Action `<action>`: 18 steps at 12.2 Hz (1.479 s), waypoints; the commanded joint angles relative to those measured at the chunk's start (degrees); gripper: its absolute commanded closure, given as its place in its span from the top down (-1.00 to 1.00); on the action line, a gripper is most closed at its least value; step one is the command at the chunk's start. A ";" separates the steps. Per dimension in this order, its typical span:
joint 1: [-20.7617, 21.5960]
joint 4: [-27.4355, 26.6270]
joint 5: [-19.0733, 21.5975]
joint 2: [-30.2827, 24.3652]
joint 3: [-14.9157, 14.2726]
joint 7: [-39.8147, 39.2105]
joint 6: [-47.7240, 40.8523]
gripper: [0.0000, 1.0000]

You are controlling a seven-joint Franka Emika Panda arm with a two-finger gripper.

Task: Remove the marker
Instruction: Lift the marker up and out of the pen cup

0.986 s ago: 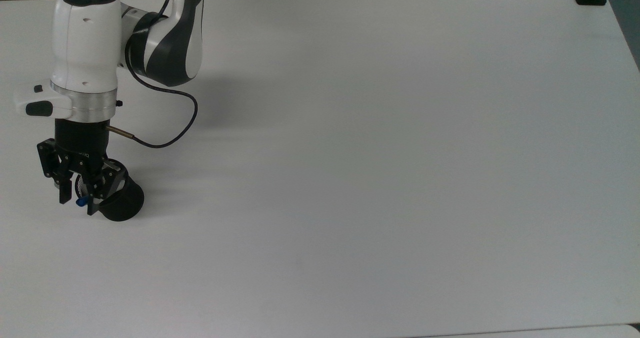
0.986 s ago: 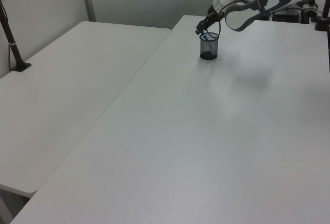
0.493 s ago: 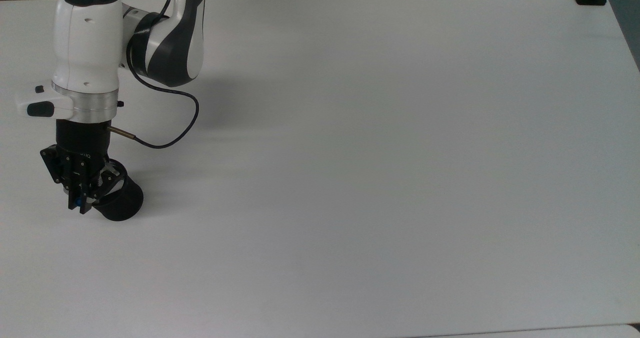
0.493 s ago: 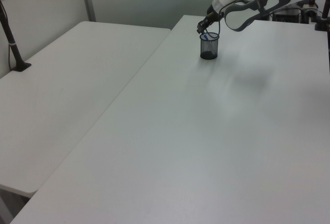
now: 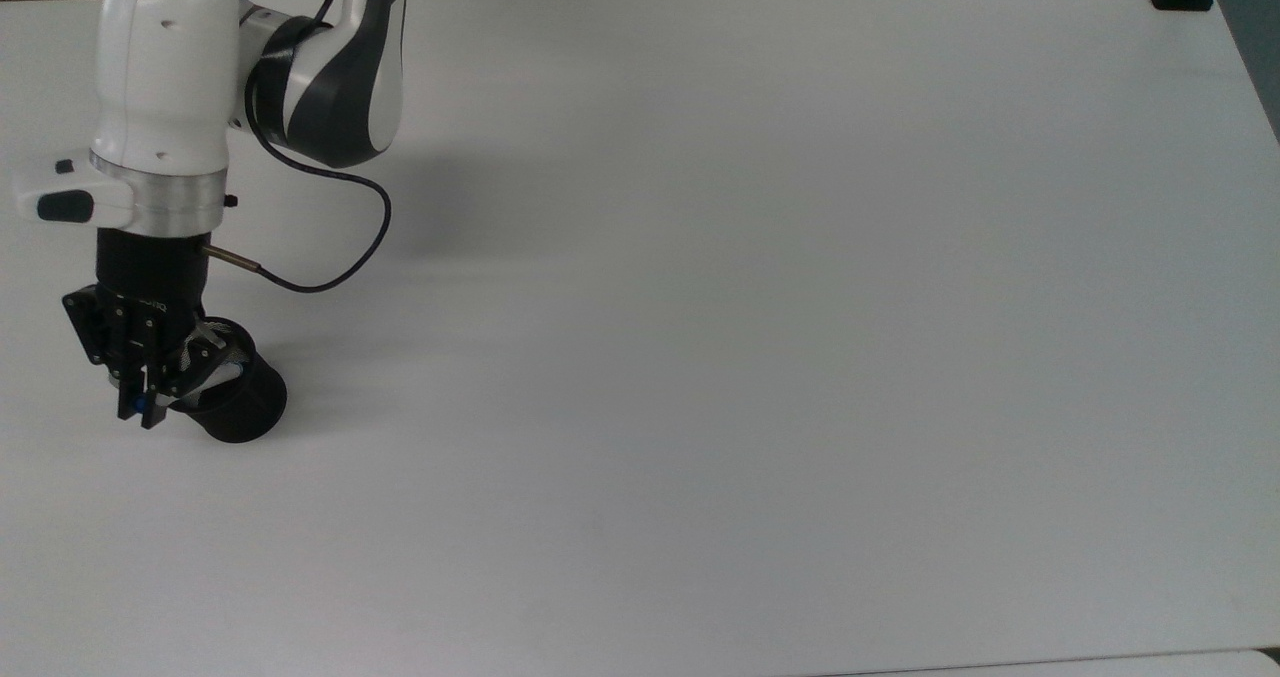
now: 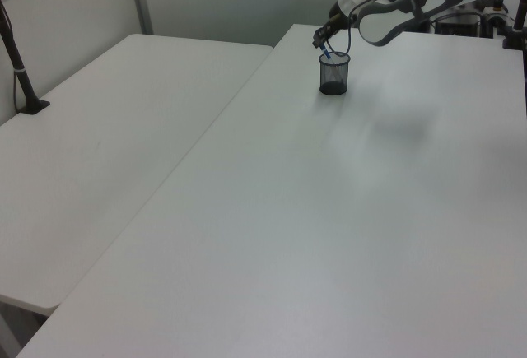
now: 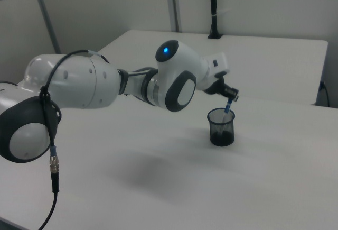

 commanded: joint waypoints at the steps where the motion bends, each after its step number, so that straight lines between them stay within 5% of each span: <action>1: 0.15 -1.51 -0.57 -6.04 -0.48 -2.24 0.00 -1.00; 5: 0.33 -1.60 -0.39 -8.95 -0.04 -2.33 -1.48 -1.00; 11: 3.14 -1.78 0.49 -11.50 1.28 -7.95 -16.50 -0.99; 14: 4.37 -3.00 0.49 -11.24 4.35 -12.43 -22.23 -0.99; 18: 7.79 -4.15 0.40 -9.32 4.53 -15.33 -24.00 -0.97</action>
